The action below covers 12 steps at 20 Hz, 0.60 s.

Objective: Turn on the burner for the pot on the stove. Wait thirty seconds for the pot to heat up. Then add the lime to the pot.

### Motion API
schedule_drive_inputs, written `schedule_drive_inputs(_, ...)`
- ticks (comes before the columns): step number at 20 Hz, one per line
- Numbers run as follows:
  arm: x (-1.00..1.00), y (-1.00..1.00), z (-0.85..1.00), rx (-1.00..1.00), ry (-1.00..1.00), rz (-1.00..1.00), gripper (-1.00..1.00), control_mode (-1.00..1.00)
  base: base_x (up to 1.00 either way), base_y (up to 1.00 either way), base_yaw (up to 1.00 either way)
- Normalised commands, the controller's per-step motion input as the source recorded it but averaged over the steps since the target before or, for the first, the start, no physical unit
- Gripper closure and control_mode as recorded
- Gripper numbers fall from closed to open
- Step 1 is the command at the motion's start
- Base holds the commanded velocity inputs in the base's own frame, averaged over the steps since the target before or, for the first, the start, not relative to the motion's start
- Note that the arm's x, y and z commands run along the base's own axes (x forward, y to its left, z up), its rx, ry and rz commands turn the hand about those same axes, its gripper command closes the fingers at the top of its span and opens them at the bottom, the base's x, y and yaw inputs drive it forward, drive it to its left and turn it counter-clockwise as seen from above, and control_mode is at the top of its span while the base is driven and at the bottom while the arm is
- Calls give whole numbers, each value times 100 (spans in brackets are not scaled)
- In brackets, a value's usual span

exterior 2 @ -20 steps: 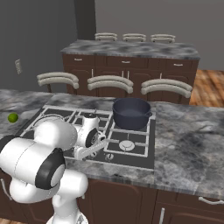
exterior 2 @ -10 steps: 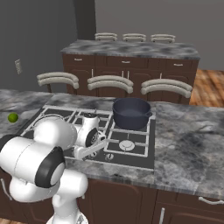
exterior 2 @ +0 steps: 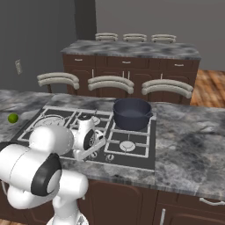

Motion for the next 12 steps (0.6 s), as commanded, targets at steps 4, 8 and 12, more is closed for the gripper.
schedule_drive_inputs(4, 0, 0, 44, -5, 0, 0, -100, -100, 0, 0, 0)
schedule_drive_inputs(8, 0, 0, 56, 0, 0, 0, -100, -100, 0, 0, 0)
schedule_drive_inputs(12, 1, 0, 41, 0, 8, -1, -100, -100, 0, 0, 0)
